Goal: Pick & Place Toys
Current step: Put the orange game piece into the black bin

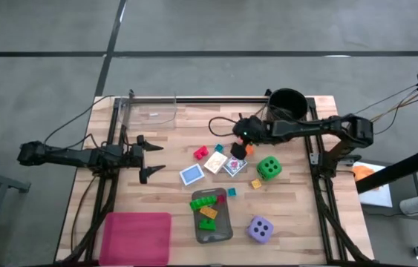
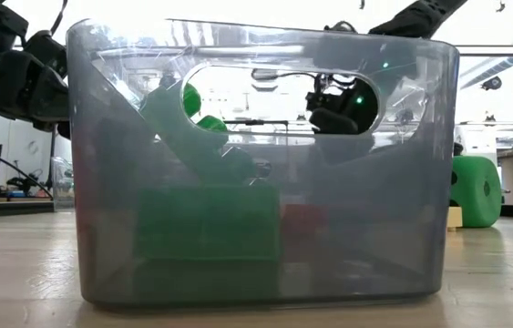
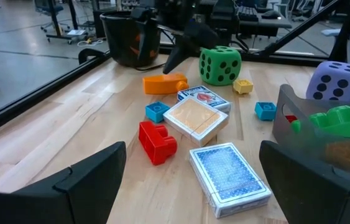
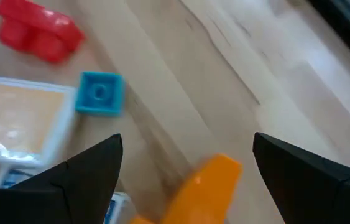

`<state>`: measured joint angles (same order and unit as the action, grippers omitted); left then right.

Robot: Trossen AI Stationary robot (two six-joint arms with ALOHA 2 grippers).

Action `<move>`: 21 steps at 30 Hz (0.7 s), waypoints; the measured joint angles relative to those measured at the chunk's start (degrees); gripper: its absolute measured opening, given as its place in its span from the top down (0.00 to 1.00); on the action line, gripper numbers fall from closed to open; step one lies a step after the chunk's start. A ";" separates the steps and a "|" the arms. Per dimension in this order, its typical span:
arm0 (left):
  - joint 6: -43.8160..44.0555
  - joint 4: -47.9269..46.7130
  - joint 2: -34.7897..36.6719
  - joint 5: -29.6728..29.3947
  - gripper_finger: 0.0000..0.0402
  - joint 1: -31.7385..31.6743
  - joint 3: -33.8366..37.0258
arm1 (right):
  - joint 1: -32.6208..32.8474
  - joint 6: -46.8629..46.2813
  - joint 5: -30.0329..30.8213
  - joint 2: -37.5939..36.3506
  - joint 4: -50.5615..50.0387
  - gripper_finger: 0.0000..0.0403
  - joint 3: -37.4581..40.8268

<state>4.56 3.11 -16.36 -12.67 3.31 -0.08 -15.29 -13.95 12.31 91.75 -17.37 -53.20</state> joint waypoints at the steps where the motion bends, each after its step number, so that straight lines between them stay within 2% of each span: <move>1: 0.02 0.05 0.00 0.00 0.08 0.00 0.00 | -0.60 -0.32 -0.01 0.60 -1.67 0.11 -0.86; 4: 0.22 -0.03 0.00 0.00 0.08 -0.01 0.00 | -2.07 -0.45 -1.79 2.63 -6.43 0.11 -3.06; 9: 0.24 0.02 0.02 0.00 0.08 -0.02 0.00 | -3.37 -0.48 -6.10 6.42 -8.46 0.11 -4.39; 17: 0.24 0.00 0.00 0.00 0.08 -0.02 0.00 | -4.29 0.27 -7.45 12.06 -9.99 0.11 -5.28; 21: 0.24 0.02 0.02 0.00 0.08 -0.02 0.00 | -4.30 0.95 -7.64 13.13 -9.86 0.17 -5.50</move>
<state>4.80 3.14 -16.34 -12.67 3.30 -0.08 -19.59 -12.99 4.67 104.88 -27.23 -58.70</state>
